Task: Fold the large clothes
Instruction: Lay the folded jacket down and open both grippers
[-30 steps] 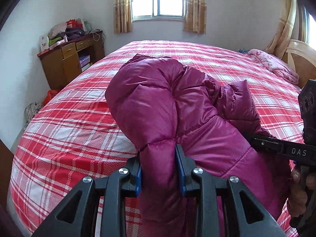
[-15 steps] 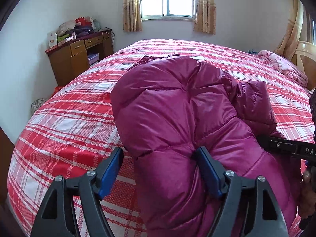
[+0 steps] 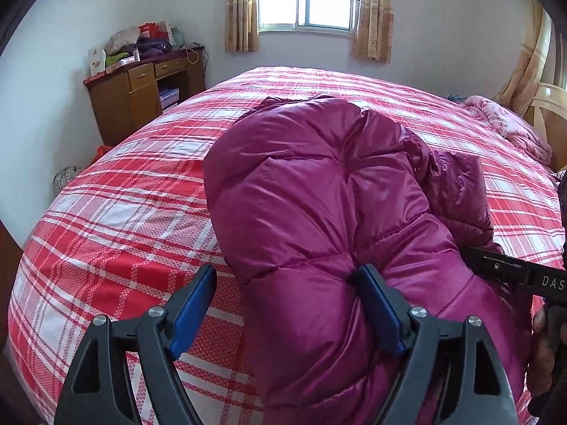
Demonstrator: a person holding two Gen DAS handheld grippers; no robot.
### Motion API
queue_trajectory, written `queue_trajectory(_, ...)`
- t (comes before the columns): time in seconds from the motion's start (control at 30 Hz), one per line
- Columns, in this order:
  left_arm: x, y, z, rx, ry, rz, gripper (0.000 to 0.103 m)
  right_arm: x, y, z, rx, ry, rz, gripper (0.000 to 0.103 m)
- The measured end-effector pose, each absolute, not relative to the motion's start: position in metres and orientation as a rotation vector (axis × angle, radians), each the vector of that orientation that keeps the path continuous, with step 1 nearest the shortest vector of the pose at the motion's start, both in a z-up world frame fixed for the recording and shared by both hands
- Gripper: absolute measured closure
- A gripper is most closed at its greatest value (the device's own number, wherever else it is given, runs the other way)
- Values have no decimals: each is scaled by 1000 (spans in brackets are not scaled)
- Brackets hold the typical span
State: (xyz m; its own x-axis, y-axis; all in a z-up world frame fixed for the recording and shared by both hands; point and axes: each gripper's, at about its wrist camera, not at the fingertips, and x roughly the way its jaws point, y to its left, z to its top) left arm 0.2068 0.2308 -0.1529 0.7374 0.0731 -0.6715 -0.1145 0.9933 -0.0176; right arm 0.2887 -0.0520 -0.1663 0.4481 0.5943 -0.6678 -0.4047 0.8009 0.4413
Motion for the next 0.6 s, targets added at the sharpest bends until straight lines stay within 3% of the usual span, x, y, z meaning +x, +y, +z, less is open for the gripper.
queue_trajectory(0.17, 194, 228, -136, -30, 709, 125, 21, 274, -56, -149, 210, 876, 584, 46)
queue_trajectory(0.3, 169, 221, -102, -7, 598, 129, 21, 245, -60, -114, 157, 759, 556, 30)
queue_trajectory(0.43, 142, 214, -71, 4, 512, 122, 21, 209, -62, -78, 108, 635, 540, 29)
queue_trajectory(0.6, 114, 211, -45, -2, 431, 116, 15, 177, -60, -43, 79, 515, 530, 20)
